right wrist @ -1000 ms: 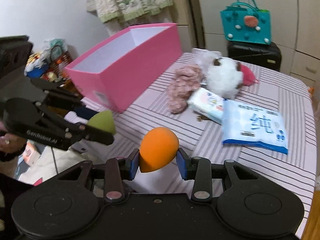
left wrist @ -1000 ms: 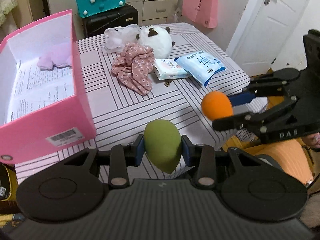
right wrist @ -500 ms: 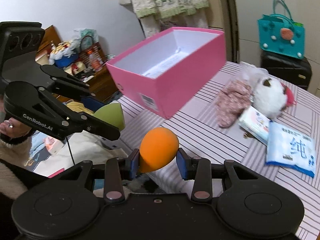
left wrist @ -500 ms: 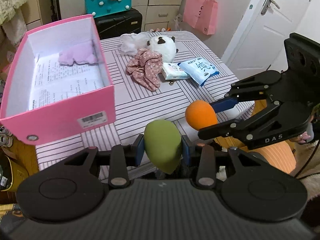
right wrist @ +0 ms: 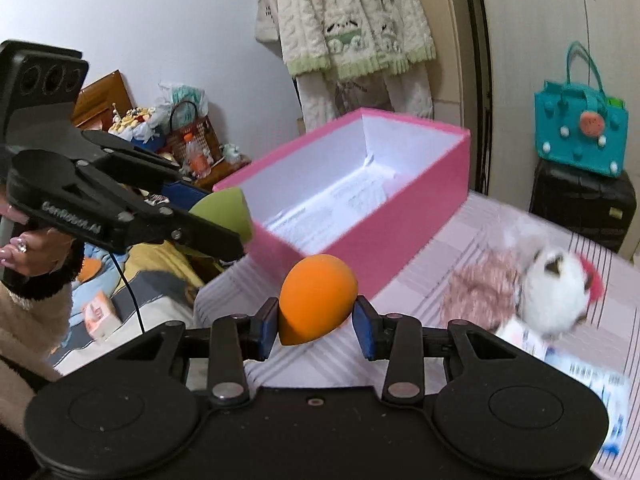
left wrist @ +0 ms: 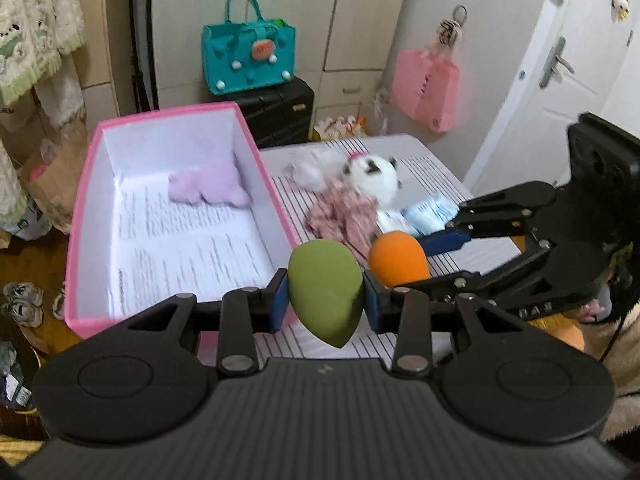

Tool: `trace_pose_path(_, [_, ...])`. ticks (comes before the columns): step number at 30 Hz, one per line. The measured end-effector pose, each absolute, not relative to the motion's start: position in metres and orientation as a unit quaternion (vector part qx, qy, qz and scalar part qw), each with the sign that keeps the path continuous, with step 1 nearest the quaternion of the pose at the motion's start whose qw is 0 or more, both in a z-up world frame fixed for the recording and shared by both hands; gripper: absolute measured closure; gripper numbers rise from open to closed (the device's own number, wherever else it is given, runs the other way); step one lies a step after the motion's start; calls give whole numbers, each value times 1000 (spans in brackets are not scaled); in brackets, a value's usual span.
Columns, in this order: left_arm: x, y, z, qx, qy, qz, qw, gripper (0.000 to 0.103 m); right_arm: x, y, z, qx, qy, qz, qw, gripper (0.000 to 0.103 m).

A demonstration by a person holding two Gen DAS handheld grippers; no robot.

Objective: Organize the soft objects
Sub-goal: 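Lift both sponges and carry them over the pink box with both tools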

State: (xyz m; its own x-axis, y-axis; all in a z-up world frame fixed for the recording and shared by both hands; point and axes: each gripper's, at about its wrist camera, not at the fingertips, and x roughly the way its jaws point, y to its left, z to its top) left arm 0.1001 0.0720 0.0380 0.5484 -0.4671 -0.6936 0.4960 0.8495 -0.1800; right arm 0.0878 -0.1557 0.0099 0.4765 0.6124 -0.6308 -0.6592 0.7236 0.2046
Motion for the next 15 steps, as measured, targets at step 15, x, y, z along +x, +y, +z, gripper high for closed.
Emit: trace_pose_path(15, [224, 116, 22, 29, 395, -151, 906, 65, 186, -97, 24, -145, 255, 351, 889, 59])
